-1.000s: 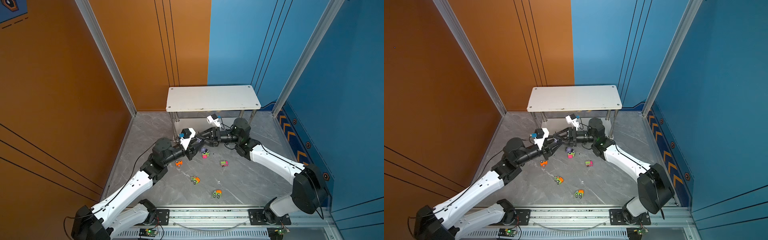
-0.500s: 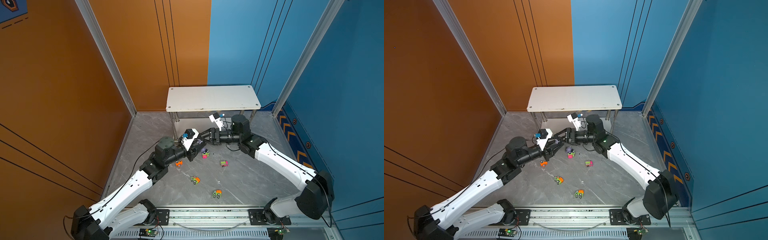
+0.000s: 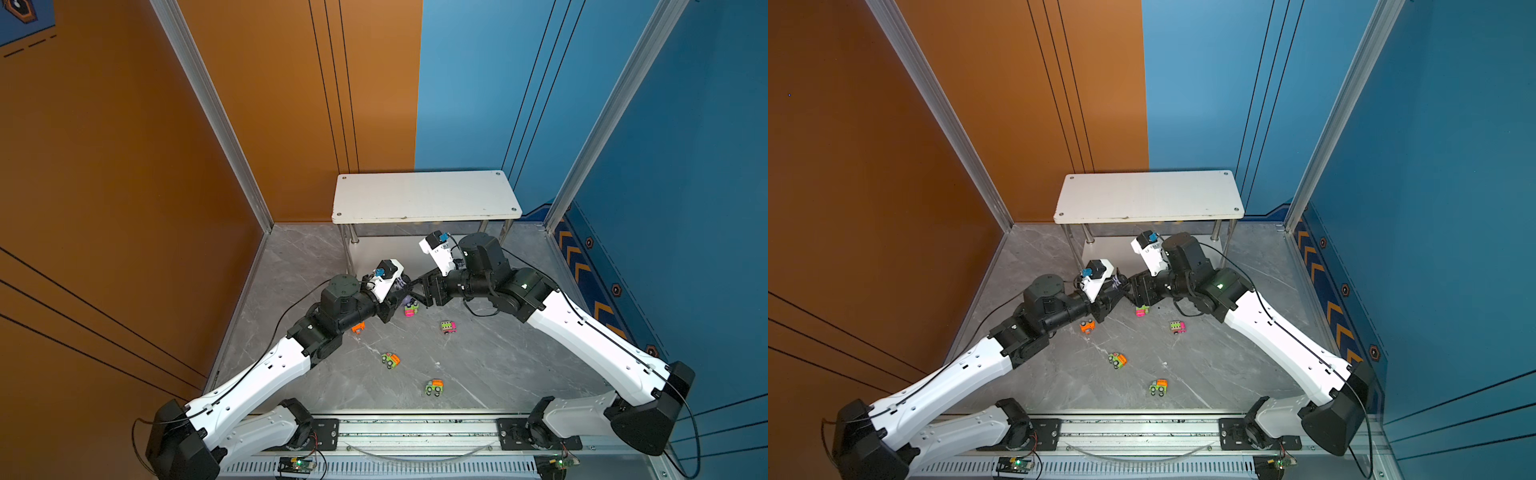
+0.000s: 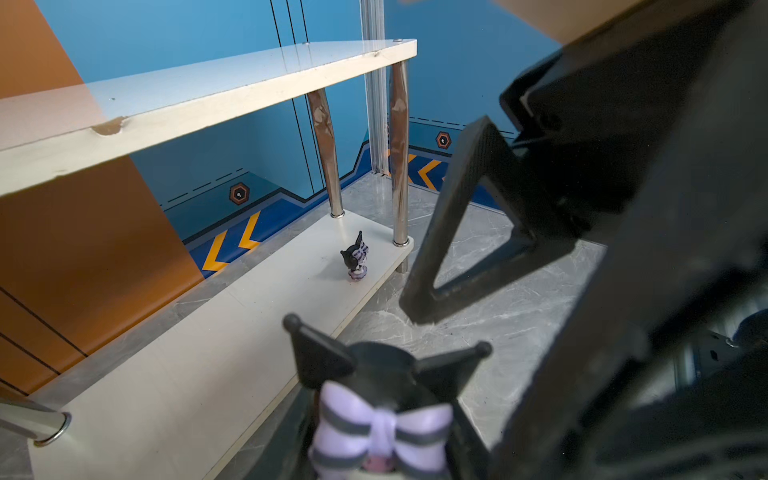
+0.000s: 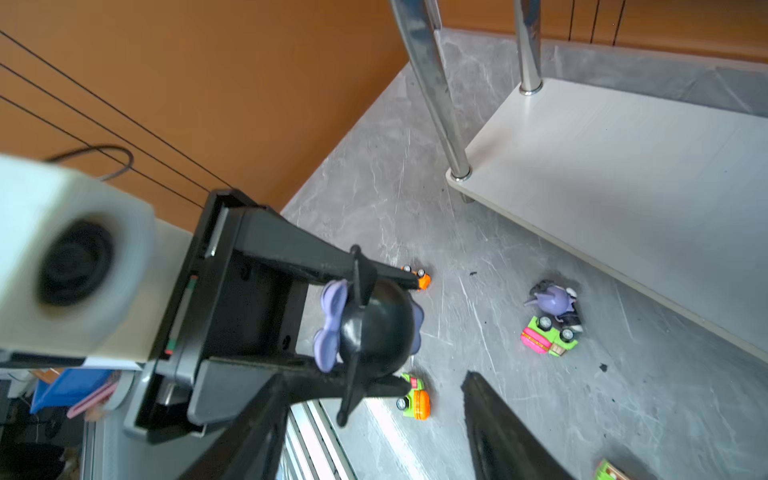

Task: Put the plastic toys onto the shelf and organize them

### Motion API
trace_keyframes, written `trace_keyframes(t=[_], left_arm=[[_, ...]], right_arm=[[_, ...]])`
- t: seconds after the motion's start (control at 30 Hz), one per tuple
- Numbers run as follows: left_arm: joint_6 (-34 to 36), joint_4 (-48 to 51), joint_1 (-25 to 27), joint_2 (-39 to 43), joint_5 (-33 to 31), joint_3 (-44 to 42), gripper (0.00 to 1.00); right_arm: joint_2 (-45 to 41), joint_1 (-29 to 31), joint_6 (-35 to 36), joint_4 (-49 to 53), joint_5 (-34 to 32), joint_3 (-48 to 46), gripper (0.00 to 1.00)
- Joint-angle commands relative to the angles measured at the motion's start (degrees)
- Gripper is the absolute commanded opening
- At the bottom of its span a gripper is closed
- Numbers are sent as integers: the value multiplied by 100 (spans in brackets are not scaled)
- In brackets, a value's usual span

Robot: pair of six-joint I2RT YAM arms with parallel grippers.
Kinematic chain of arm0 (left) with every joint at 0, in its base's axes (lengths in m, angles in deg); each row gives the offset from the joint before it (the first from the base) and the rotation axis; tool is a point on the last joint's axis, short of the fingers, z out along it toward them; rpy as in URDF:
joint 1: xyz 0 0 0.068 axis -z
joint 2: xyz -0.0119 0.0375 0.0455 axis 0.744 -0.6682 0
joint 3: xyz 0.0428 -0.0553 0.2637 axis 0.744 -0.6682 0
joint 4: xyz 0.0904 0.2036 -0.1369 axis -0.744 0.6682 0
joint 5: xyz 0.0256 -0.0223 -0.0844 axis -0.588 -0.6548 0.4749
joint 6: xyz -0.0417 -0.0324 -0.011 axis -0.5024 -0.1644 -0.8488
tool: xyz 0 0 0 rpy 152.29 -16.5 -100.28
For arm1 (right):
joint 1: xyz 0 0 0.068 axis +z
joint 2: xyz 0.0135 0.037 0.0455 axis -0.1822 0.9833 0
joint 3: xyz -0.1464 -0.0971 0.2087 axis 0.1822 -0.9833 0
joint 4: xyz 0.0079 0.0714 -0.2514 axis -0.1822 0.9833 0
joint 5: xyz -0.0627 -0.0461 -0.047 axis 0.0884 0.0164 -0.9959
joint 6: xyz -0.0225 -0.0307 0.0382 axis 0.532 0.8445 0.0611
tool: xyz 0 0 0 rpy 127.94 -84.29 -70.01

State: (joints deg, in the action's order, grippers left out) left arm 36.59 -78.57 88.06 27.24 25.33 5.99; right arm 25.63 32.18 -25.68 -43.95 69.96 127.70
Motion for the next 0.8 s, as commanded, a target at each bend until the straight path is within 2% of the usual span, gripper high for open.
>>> trace_keyframes(t=[0.0, 0.2, 0.33, 0.43, 0.6, 0.63, 0.7, 0.77], left_arm=[[35, -118, 97, -8, -35, 118, 0], [-13, -96, 130, -26, 47, 128, 0], [-22, -109, 167, -40, 71, 143, 0], [-14, -108, 167, -28, 53, 162, 0], [-1, -121, 150, -14, -28, 141, 0], [-13, -137, 143, -4, -27, 129, 3], [-55, -204, 126, 9, 10, 114, 15], [-125, -306, 110, 35, 86, 77, 43]], right_arm=[[208, 76, 402, 418, -143, 220, 66], [498, 212, 518, 401, -66, 441, 62], [679, 215, 534, 391, 40, 538, 53], [754, 152, 529, 387, 213, 549, 43], [745, 1, 473, 352, 529, 506, 21], [741, -27, 482, 340, 576, 490, 17], [740, -96, 491, 306, 699, 470, 11], [748, -150, 528, 267, 824, 444, 5]])
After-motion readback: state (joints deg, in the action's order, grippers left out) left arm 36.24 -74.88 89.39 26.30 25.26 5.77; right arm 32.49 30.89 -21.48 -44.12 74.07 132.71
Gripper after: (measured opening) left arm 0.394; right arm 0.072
